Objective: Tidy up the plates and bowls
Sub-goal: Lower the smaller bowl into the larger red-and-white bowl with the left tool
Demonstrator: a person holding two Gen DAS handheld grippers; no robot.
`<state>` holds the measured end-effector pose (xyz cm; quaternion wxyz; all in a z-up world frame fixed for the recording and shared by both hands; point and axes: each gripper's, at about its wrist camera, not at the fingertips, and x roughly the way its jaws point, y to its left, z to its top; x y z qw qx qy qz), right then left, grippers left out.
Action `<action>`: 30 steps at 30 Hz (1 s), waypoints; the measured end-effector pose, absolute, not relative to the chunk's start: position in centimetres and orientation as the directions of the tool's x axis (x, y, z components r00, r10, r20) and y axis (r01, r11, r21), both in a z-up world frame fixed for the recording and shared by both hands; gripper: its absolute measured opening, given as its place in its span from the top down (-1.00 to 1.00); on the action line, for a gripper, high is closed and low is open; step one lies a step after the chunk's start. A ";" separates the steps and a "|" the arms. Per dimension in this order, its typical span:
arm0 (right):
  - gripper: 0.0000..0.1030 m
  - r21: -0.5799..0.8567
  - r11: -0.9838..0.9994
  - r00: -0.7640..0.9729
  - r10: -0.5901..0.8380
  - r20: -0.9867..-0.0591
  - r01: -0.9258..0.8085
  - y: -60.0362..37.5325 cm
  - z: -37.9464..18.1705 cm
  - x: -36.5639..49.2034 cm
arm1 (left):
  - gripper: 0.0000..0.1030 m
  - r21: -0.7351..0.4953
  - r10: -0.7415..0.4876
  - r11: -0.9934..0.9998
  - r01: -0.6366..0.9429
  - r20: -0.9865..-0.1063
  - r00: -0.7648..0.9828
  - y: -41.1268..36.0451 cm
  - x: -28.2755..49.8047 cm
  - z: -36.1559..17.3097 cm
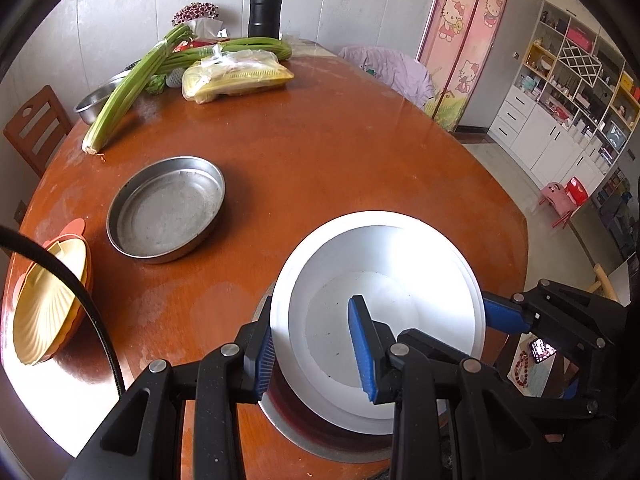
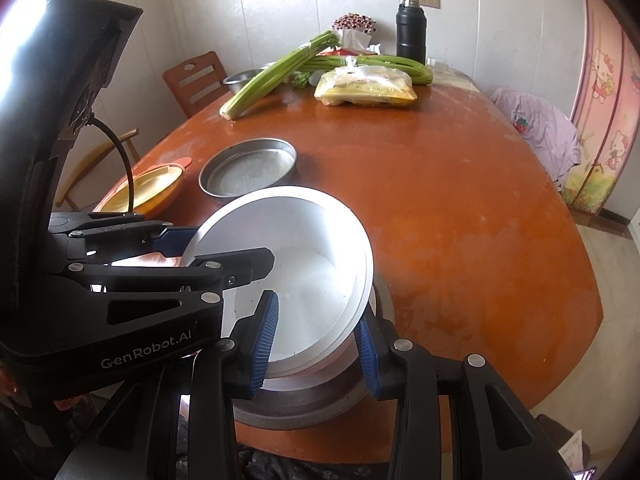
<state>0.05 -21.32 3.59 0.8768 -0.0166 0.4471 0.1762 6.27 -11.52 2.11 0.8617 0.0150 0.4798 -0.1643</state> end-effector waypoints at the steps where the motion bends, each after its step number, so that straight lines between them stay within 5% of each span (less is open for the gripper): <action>1: 0.22 0.129 0.937 0.536 0.294 -0.791 -0.324 -21.3 3.5 0.0 | 0.35 -0.130 -0.266 0.946 0.296 -0.834 0.483 -11.5 6.3 2.0; 30: 0.22 0.128 0.922 0.525 0.318 -0.790 -0.366 -20.6 3.0 -0.3 | 0.35 -0.131 -0.247 0.956 0.263 -0.842 0.479 -10.7 6.6 1.0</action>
